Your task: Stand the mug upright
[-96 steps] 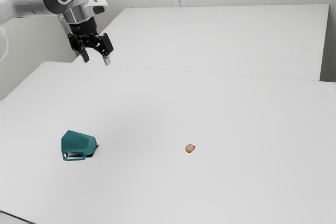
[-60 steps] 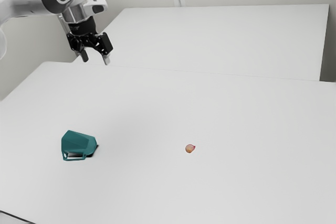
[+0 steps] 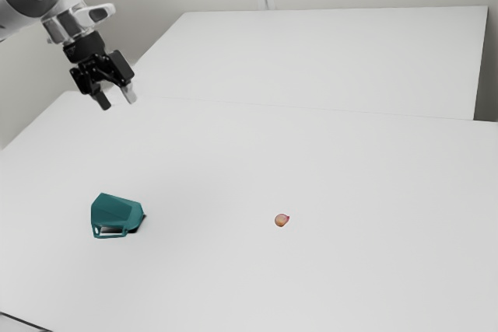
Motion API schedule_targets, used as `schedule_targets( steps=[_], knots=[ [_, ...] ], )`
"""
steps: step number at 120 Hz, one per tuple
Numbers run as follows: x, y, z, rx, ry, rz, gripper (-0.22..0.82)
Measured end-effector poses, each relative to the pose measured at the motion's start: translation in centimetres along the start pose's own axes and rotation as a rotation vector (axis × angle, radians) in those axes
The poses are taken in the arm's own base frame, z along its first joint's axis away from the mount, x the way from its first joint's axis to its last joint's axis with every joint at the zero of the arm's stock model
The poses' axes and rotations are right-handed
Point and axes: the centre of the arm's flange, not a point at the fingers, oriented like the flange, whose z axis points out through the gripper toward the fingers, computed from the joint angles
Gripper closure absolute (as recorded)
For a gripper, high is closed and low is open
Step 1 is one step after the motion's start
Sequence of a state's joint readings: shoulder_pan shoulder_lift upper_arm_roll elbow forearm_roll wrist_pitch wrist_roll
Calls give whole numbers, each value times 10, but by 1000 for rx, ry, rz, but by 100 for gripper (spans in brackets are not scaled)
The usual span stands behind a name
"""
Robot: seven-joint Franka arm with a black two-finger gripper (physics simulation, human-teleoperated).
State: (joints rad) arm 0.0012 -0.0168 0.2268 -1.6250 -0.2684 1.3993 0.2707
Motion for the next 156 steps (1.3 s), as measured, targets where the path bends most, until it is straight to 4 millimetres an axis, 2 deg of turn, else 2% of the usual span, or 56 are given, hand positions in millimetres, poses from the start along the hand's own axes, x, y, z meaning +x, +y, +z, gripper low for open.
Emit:
schedule_targets(
  steps=[8, 32, 52, 61, 66, 76, 84, 97, 133, 144, 156],
  knots=[
    [-9, -29, -5, -29, 7, -21, 0],
    [-45, -133, 4, -153, 29, -124, 0],
    [-90, -221, 36, -264, 62, -240, 0],
    [-99, -255, 54, -296, 76, -285, 0],
    [-93, -259, 65, -303, 74, -276, 0],
    [-67, -250, 88, -309, 54, -226, 0],
    [-58, -252, 105, -323, 49, -214, 0],
    [-64, -268, 133, -367, 63, -236, 0],
    [-67, -286, 215, -453, 124, -288, 0],
    [-69, -288, 228, -462, 138, -292, 0],
    [-68, -286, 233, -481, 165, -280, 0]
  ],
)
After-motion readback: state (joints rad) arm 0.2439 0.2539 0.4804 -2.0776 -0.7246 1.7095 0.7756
